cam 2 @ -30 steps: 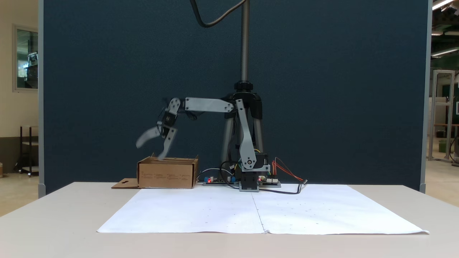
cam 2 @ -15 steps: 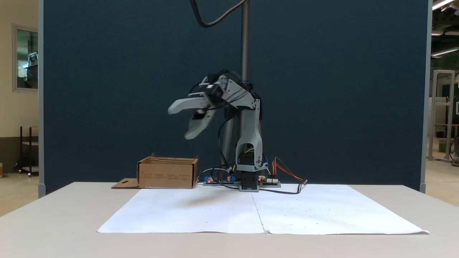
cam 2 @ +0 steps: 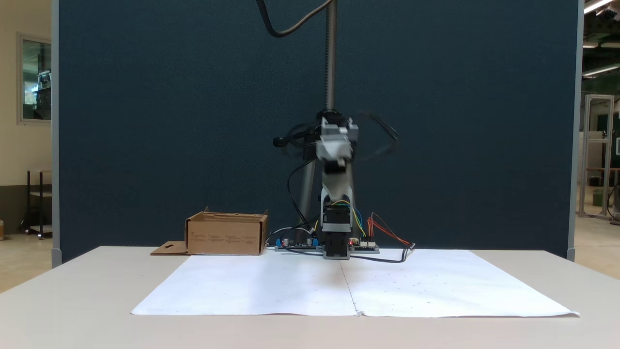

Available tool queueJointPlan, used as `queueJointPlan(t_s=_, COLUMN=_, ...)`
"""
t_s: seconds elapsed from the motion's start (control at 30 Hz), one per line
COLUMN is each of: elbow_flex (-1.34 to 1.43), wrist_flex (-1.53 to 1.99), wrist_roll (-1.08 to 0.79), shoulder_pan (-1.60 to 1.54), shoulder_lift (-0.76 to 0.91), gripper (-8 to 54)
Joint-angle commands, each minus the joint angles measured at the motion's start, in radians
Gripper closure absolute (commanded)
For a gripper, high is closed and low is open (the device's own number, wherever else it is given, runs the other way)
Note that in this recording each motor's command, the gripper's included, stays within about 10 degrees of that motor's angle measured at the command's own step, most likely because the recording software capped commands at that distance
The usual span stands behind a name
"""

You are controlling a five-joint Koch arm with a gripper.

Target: Grasp a green dice and put it in the bin.

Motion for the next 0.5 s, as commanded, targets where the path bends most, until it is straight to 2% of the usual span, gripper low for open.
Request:
queueJointPlan(t_s=0.0, elbow_flex=0.021, wrist_flex=-0.168, wrist_roll=0.0, shoulder_pan=-0.009, shoulder_lift=0.077, gripper=0.1)
queueJointPlan(t_s=0.47, elbow_flex=0.577, wrist_flex=-0.626, wrist_roll=-0.009, shoulder_pan=-0.015, shoulder_lift=0.416, gripper=1.8)
